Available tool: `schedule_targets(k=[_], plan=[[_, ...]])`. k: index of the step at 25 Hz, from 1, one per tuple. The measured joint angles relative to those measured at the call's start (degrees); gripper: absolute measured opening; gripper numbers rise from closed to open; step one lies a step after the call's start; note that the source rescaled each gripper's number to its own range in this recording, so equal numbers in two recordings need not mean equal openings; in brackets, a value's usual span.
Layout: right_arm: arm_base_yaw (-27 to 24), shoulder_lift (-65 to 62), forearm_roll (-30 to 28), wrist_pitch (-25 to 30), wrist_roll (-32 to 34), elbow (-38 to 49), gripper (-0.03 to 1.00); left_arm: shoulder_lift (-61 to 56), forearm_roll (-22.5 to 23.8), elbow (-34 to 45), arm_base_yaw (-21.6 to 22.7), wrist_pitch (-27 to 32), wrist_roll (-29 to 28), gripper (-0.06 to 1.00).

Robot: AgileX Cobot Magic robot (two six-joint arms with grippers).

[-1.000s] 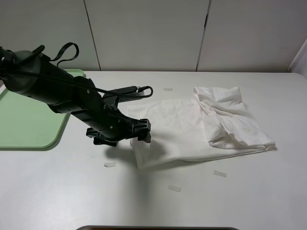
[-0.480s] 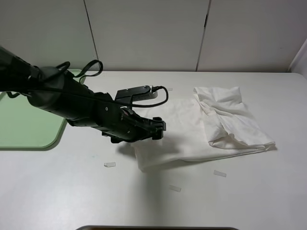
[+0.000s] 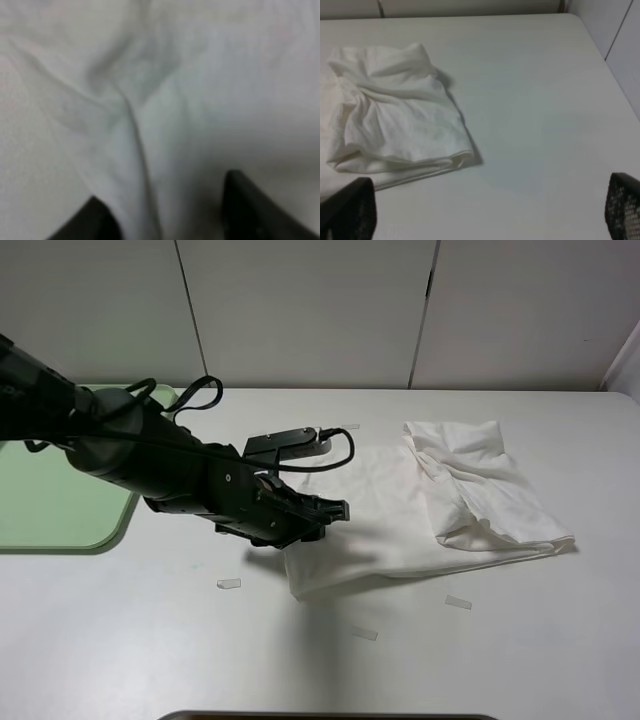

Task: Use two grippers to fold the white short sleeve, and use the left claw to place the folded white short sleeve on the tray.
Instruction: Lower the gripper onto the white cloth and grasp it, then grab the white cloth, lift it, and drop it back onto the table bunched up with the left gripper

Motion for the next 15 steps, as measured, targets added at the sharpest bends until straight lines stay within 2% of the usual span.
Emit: schedule_targets(k=[4, 6, 15], plan=[[0.0, 0.0, 0.0, 0.0, 0.0, 0.0, 1.00, 0.4, -0.1, 0.1, 0.0, -0.5, -0.2, 0.14], [0.0, 0.0, 0.0, 0.0, 0.0, 0.0, 1.00, 0.4, -0.1, 0.1, 0.0, -0.8, -0.2, 0.05], [0.0, 0.0, 0.0, 0.0, 0.0, 0.0, 1.00, -2.8, -0.1, 0.2, 0.0, 2.5, 0.8, 0.03]])
